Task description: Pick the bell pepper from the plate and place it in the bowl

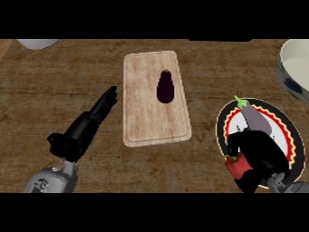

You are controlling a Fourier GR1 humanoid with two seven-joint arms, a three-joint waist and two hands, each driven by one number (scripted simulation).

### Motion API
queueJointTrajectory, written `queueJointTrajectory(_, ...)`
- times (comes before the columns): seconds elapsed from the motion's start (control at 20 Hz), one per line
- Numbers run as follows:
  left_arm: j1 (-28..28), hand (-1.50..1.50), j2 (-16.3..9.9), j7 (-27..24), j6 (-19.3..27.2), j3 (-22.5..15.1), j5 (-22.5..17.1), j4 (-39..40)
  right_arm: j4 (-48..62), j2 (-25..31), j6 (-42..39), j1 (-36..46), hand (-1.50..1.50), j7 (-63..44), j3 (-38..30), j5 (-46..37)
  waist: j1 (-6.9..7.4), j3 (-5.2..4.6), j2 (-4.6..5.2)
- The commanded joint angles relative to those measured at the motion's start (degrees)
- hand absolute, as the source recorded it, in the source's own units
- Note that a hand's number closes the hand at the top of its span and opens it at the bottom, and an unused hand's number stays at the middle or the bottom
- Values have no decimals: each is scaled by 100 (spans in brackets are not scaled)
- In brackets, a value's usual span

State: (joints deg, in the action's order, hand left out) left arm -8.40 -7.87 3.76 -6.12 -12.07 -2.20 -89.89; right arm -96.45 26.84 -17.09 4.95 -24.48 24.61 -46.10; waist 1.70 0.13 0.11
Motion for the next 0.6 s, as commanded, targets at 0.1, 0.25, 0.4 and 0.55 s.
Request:
queueJointTrajectory(0.1, -75, 0, -101, 59, -12, 134, -15, 11, -384, 1671, -371, 167, 150, 2934, 200, 380, -108, 5, -10)
queueJointTrajectory(0.25, -161, 0, 35, 211, 72, 119, -41, -21, 58, 2421, 601, 158, 150, 4082, -675, 281, -246, 8, -10)
queueJointTrajectory(0.4, -16, 0, -6, -98, -23, 195, -63, 192, 422, 2415, 1251, 154, 150, 4739, -1467, 716, -266, -3, -7)
queueJointTrajectory(0.55, 204, 0, 9, -62, 43, 131, 4, 20, 346, 2146, 1215, 180, 150, 4995, -2130, 1657, -286, -8, -32)
